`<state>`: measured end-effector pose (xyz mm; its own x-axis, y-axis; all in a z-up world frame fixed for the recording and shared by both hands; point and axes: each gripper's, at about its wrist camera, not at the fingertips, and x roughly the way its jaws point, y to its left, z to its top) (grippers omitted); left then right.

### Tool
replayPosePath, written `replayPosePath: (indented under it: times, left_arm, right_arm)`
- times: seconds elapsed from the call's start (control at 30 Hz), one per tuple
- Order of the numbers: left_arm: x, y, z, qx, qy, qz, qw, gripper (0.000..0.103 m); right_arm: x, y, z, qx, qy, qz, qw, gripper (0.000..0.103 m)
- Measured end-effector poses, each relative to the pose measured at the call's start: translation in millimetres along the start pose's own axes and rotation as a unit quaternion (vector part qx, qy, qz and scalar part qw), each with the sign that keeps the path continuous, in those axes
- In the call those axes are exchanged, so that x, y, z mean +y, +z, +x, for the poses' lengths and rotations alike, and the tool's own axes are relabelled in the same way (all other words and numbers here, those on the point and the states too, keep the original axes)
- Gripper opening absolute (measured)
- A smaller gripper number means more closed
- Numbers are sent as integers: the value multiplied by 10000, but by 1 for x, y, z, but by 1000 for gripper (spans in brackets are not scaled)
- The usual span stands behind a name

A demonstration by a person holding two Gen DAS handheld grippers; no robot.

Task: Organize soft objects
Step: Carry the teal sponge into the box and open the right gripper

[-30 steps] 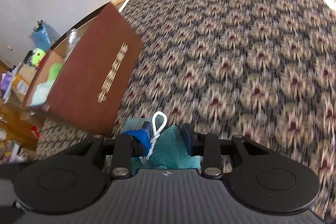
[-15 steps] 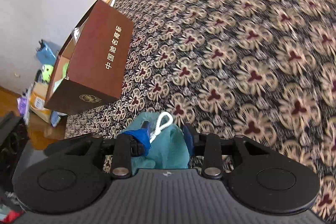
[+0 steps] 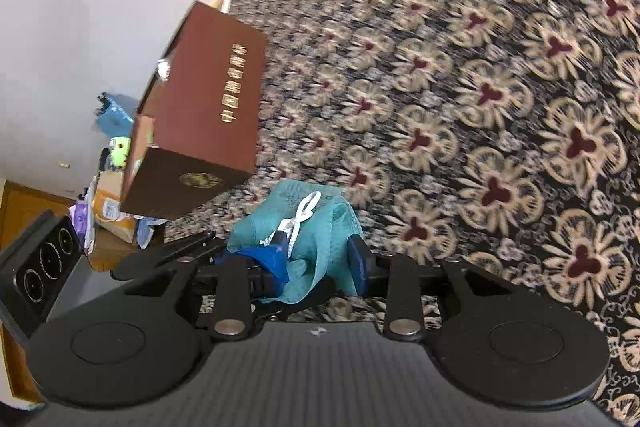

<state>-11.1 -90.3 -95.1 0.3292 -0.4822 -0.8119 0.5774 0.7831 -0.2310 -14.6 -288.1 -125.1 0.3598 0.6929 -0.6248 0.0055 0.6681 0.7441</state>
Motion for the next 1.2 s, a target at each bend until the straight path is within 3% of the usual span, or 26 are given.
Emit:
replayPosePath:
  times: [0.3,0.43,0.57,0.7,0.93,1.2]
  left_arm:
    - [11,16,-83,-1116,430,480,9917,41]
    - [37,20,-132,-1679,608,539,9825,41]
    - [75,17,-165,-2000,814,390,9756,41]
    - [122,16,-180,-2090,1062,199,9719,41]
    - [207,26,-180,-2005,1171,-359,9720,41]
    - [264,35,-156,-1601,1553,-783,9717,50]
  right_arm:
    - [71,17,-16,-715,515,-673,9938,16]
    - [116,22,-10,-1124,809,-1000,9853,16]
    - [158,30,17,-1310,1026,-1333,9770,16]
    - [196,40,62,-1355,1045,-1591,9723,16]
    - [235,69,128,-1406,819,-1634,9731,16]
    - [260,89,170,-1780,28,-1924,9650,17]
